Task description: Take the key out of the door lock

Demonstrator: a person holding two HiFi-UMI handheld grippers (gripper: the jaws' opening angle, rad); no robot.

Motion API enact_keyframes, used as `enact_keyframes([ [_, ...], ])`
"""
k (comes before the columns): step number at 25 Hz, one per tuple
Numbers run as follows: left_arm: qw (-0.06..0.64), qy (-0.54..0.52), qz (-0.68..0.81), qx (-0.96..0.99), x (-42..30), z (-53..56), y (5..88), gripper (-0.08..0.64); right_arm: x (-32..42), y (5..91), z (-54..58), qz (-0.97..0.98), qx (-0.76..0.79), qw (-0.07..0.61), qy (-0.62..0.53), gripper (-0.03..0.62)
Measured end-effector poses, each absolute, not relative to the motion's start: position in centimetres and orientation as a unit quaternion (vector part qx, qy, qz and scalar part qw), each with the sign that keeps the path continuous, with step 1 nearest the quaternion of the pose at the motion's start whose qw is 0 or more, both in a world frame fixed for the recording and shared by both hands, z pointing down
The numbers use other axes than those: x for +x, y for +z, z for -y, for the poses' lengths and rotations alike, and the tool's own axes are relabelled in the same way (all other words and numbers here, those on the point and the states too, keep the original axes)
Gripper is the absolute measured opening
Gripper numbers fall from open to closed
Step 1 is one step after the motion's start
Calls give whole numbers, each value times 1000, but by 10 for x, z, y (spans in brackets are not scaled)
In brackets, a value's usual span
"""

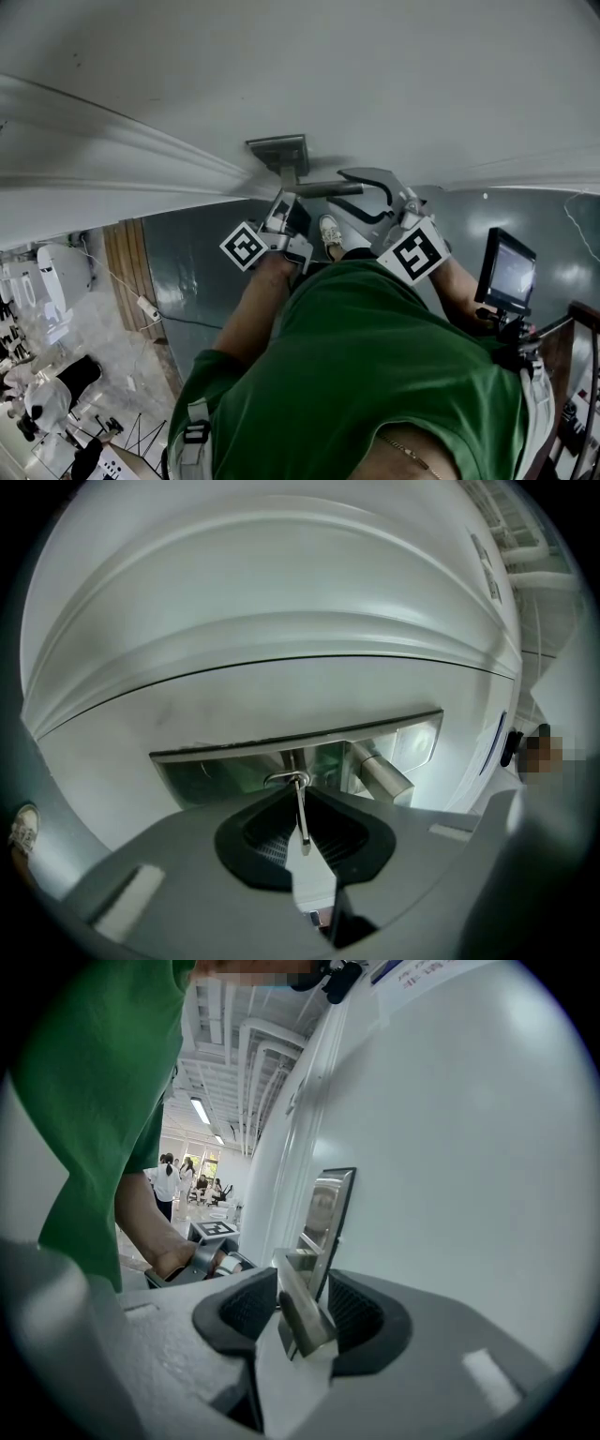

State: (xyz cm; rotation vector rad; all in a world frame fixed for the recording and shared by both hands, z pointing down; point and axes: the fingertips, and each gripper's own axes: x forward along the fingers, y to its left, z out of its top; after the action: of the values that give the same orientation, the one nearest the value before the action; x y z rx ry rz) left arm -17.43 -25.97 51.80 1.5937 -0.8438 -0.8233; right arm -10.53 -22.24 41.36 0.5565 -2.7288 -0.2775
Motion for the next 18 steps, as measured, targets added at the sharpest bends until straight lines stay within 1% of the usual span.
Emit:
enact_keyframes([
  [13,571,-353,343,656,-176,261,519,28,-107,416,222,960,180,184,-108,160],
  [18,556,-338,359,669,-175,261,518,28,-107,417,221,960,176,186,-112,160],
])
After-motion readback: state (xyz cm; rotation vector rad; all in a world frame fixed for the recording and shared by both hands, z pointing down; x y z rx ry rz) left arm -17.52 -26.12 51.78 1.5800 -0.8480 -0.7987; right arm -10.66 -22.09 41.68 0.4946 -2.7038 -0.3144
